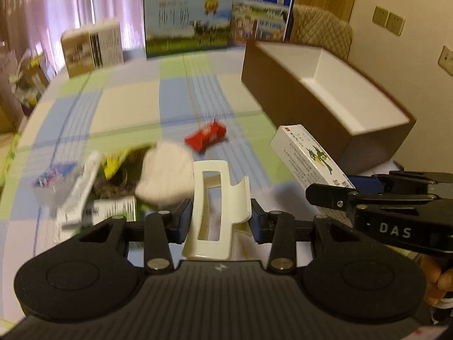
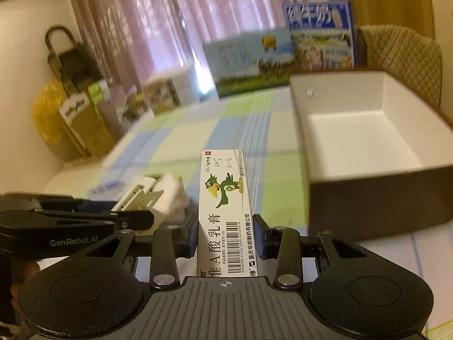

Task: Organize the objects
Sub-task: 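Carry both items into the cardboard box and open both grippers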

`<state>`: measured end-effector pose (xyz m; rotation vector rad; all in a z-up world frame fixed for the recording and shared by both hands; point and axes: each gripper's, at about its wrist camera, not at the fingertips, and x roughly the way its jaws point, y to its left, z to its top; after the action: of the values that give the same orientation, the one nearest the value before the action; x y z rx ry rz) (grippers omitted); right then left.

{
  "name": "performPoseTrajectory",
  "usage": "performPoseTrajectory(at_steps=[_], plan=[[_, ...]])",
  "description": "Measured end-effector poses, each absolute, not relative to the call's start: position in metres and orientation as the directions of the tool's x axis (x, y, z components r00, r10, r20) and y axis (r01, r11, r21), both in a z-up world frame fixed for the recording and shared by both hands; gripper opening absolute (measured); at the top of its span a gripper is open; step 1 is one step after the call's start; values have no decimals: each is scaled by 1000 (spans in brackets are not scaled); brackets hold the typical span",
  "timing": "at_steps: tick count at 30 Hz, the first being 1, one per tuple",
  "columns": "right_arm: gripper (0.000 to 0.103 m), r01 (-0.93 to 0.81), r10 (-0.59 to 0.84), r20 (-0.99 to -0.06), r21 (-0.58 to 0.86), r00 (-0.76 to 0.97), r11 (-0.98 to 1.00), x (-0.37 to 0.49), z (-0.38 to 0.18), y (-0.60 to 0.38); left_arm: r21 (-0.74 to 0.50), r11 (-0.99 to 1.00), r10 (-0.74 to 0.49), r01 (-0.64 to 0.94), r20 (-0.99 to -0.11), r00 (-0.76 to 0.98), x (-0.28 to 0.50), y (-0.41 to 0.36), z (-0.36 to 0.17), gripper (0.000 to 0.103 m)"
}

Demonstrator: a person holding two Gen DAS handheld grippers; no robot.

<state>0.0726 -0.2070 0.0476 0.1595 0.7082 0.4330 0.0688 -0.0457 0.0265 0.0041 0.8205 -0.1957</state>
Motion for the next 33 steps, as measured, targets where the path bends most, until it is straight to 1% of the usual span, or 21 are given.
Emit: performPoseTrajectory(at_steps=[4,8,11,17,21,26,29,33], plan=[[35,-300,419,-557,295,717,907,82,79,-237,-134,977,-213,167,-696,686,76,-56,52,36],[35,-248,367,-537,282,760,927,106,106,-276,-137,966,-252,217,-669,699,93,-88,78,36],[35,-198,322,-541,277,777,940,125,117,-305,-148,956,-286,253,-658,697,113,-117,92,36],[35,-130,273,-583,276,765,952,171,124,-344,-163,935,-342,316,-659,670,158,-175,107,36],[35,-100,253,-614,272,747,957,194,116,-363,-156,927,-351,340,-676,648,185,-209,101,36],[35,-63,221,-690,247,690,967,215,88,-372,-150,925,-344,349,-720,603,217,-237,78,36],[36,-50,199,-737,219,646,975,224,70,-375,-147,929,-329,341,-751,573,232,-247,60,36],[35,-52,171,-774,176,610,983,231,53,-376,-153,930,-320,333,-783,534,244,-250,38,36]])
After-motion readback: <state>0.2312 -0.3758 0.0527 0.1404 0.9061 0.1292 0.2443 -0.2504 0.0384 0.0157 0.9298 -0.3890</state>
